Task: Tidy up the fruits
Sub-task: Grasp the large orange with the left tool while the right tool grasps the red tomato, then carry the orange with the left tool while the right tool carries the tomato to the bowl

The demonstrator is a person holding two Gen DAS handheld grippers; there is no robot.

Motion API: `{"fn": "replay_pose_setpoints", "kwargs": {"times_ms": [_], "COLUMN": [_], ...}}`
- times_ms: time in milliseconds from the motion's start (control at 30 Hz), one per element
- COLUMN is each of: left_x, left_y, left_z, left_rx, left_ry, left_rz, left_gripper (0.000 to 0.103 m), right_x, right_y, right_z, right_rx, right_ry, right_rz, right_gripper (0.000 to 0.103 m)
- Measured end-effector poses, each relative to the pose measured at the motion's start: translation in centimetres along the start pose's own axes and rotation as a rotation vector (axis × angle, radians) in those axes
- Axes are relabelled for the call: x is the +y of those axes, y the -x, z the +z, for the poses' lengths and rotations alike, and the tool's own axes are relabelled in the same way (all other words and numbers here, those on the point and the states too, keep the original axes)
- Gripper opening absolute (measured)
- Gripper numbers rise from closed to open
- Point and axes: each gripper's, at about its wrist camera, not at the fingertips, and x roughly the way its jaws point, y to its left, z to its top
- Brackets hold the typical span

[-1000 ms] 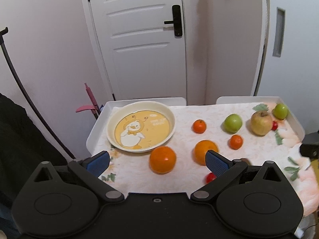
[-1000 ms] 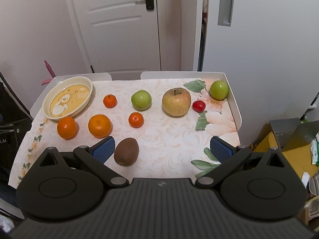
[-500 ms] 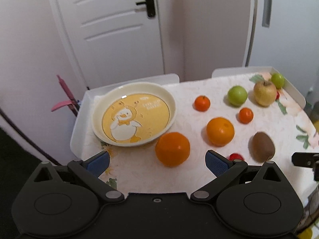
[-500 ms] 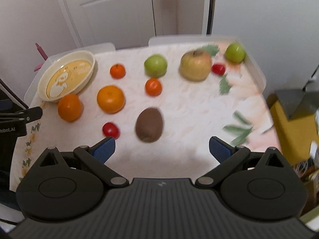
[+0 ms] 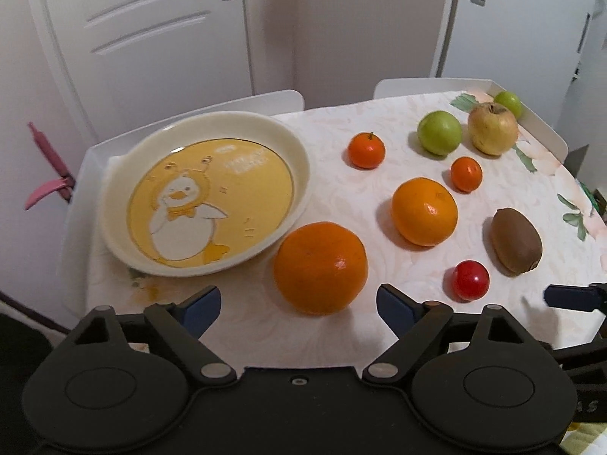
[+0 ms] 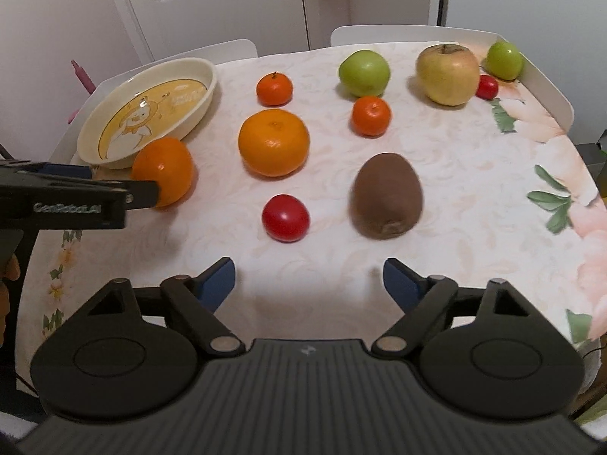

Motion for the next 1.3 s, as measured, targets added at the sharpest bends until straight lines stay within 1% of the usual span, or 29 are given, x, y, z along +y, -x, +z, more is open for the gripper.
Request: {"fn": "replay_pose_setpoints", "kwargs": {"times_ms": [33,100,267,433,567,700,900,967,1067,1133,1300], "left_x": [-0.1,-0.1,-0.3,-0.3,-0.2,-0.2,-0.1,-0.2,-0.4,-0.5,-0.3], "left_y": [-0.3,-0.9,-2.4,-3.2,-3.4,-3.2,-2.8,-2.7,-2.4,-2.2,-1.3], "left_z": [0.0,0.2,0.4,0.7,0.8,0.7,0.2,-0.1,-0.5,-0.8,-1.6], "left_rx": [0.001,0.006,0.013,0.011,0.009,0.007,0.009,0.009,0.007,0.008,0.011], "left_ry": [-0.004,-0.007,-0.007,-0.001,0.003,-0.001,-0.006,-0.010,-0.021,-0.017,0.018], "left_rz": [-0.010,-0.023,-0.042,-0.046,-0.056,-0.055,-0.047,-0.037,-0.012,0.000,0.025], "left_gripper": [0.089,0.087,0.077,0.075,0.068,0.067,0.066,0.066,0.066,0.066,0.066], "right_x": [0.1,0.3,0.9,1.3,1.4,1.6,1.6,1.5,1.4,1.4,1.4], "right_y": [-0.2,-0.6,-1.3,-1.8,-2.3,-2.5,-3.0,-3.0,-3.1,-3.1,-2.5], "right_z": [0.0,0.2,0.2,0.3,0.5,0.8,1.0,1.1,1.3,1.4,1.7], "right_rx": [-0.003,-0.013,-0.029,-0.036,-0.042,-0.050,-0.047,-0.048,-0.048,-0.047,-0.056], "right_ry": [0.001,0.006,0.032,0.039,0.047,0.060,0.070,0.080,0.083,0.093,0.119], "right_rz": [0.000,-0.001,-0.008,-0.008,-0.011,-0.011,0.000,0.001,0.006,0.008,0.026], "right_gripper": [0.091,0.089,0.078,0.074,0.071,0.069,0.061,0.054,0.052,0.048,0.047]}}
